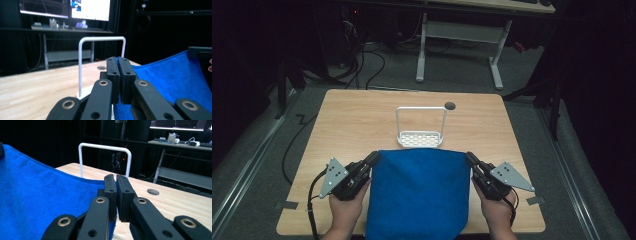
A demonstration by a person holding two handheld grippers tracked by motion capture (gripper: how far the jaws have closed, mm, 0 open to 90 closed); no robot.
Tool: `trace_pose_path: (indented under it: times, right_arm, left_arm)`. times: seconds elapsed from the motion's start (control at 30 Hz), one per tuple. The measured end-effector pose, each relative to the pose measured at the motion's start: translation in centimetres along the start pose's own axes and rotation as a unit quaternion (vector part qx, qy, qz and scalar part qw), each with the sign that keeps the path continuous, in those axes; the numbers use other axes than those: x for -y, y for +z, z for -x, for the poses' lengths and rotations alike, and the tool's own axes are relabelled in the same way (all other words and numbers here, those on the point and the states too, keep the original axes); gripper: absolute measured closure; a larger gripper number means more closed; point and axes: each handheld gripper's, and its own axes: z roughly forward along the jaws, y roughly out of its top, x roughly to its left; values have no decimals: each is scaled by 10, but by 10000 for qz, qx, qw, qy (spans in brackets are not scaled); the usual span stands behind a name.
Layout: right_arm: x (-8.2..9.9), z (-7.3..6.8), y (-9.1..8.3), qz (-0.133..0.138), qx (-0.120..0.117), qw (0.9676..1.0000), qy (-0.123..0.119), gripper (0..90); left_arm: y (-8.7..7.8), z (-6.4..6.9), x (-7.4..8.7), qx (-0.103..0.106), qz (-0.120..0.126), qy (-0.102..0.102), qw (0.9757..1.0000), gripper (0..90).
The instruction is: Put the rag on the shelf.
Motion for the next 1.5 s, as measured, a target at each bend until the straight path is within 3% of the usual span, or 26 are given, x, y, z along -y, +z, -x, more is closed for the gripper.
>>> trace_pose_path:
  times: [0.27,0.4,0.5,0.57,0.77,1.07,1.2,1.5]
  right_arm:
    - [-8,-3,17,27,-102,9999,33,879]
    - [-21,0,27,162,-109,9998,15,879]
    - [-40,7,33,326,-86,9994,79,881]
    - [-44,8,33,354,-80,9993,103,881]
    - [-78,19,38,751,42,9971,141,881]
    - [-102,28,40,1001,147,9948,96,881]
    - [-112,34,42,1031,178,9944,115,881]
    - [-120,54,60,931,278,9947,326,881]
  left_arm:
    - [8,-10,-4,-28,54,9,10000,885]
    - [20,-20,-11,28,57,-41,10000,885]
    - [28,-28,-23,6,135,-67,9999,885]
    - [32,-31,-34,-7,229,-46,9997,885]
    - [42,-36,-66,-93,448,112,9989,885]
    - [54,-37,-98,-148,597,352,9975,885]
    - [63,-41,-106,-177,581,374,9975,885]
    - [89,-59,-109,-319,221,347,9986,885]
